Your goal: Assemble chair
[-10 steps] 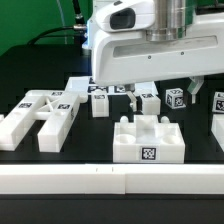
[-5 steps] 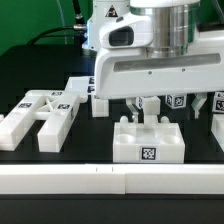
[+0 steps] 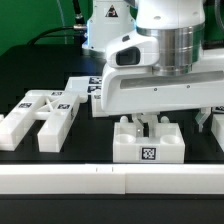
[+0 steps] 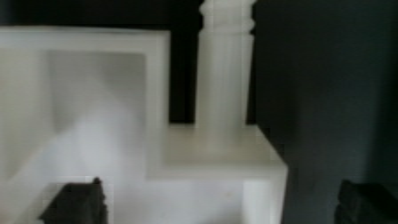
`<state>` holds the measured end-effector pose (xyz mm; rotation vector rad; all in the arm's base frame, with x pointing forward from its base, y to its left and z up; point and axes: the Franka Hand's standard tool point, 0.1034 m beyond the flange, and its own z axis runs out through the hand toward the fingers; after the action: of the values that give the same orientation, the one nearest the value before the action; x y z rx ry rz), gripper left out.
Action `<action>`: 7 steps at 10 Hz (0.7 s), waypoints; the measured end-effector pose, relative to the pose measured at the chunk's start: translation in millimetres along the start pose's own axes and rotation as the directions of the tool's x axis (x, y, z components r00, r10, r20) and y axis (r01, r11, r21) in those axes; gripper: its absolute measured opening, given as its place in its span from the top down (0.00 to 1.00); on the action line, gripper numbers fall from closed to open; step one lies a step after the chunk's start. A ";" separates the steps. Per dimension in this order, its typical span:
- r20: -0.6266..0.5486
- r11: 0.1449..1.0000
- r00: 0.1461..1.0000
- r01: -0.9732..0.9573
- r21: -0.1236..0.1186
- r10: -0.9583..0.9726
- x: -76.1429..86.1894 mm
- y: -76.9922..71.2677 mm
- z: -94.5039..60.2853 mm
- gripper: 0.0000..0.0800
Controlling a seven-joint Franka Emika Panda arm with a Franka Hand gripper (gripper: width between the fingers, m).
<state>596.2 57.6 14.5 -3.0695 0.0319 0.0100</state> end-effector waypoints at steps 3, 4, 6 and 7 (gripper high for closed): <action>0.002 1.000 1.000 0.027 0.000 -0.027 -0.2 1.4 0.9 0.30; 0.003 1.000 1.000 0.028 0.000 -0.028 -0.9 0.3 1.8 0.47; 0.003 1.000 1.000 0.029 0.000 -0.029 -0.9 0.0 1.8 0.70; 0.003 1.000 1.000 0.029 0.000 -0.029 -0.9 0.0 1.8 0.86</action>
Offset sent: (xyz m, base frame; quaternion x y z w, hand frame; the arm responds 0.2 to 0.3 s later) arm 0.0007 0.0003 -0.0042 -0.0121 0.0085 -0.0209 0.9997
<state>595.3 57.8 12.7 -3.0695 -0.0128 0.0132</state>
